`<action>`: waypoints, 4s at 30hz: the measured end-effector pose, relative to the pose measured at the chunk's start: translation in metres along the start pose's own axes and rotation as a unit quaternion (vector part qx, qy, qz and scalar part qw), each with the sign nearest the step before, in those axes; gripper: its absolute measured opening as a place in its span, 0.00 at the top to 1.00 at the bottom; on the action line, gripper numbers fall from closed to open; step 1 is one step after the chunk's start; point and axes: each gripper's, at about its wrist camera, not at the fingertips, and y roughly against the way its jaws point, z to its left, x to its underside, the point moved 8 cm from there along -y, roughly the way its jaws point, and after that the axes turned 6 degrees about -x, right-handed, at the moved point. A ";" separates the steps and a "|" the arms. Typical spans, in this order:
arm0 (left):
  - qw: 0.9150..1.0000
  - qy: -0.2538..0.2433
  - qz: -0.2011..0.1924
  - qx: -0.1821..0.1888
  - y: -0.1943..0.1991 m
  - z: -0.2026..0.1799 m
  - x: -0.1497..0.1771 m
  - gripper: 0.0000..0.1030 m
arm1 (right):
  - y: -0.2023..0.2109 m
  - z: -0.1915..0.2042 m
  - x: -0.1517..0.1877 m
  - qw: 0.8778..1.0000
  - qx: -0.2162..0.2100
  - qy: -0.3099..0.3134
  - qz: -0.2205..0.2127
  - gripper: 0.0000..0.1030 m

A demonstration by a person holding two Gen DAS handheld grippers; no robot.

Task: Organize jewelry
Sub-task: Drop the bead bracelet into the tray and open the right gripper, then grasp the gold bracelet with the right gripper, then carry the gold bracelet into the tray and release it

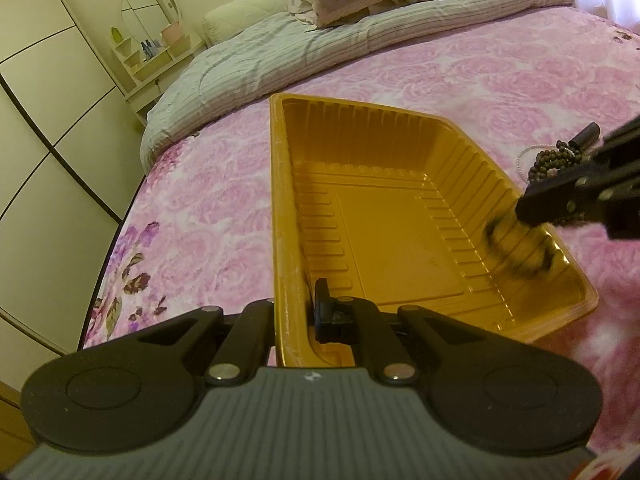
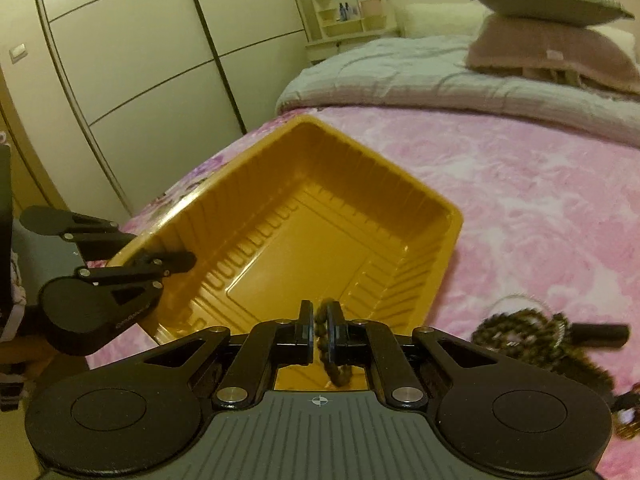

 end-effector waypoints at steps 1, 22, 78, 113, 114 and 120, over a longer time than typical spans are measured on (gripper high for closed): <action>1.000 0.000 0.000 0.000 0.000 0.000 0.000 0.97 | 0.002 -0.001 0.001 1.000 -0.003 -0.005 -0.002 0.88; 1.000 0.005 0.004 0.001 -0.001 0.001 0.002 0.97 | 0.110 -0.142 0.078 0.971 0.214 -0.103 -0.038 0.45; 1.000 -0.001 0.007 -0.010 -0.001 0.001 0.002 0.96 | 0.140 -0.219 0.111 0.953 0.301 -0.041 -0.014 1.00; 1.000 -0.002 0.006 -0.008 -0.002 -0.002 0.002 0.96 | 0.009 0.001 0.042 0.998 0.006 0.060 -0.003 0.99; 1.000 -0.001 0.006 -0.008 -0.002 -0.002 0.002 0.96 | 0.011 -0.001 0.042 0.998 0.009 0.057 -0.006 0.99; 1.000 -0.001 0.006 -0.008 -0.002 -0.002 0.002 0.96 | 0.034 -0.031 0.052 0.998 0.054 0.026 -0.024 0.99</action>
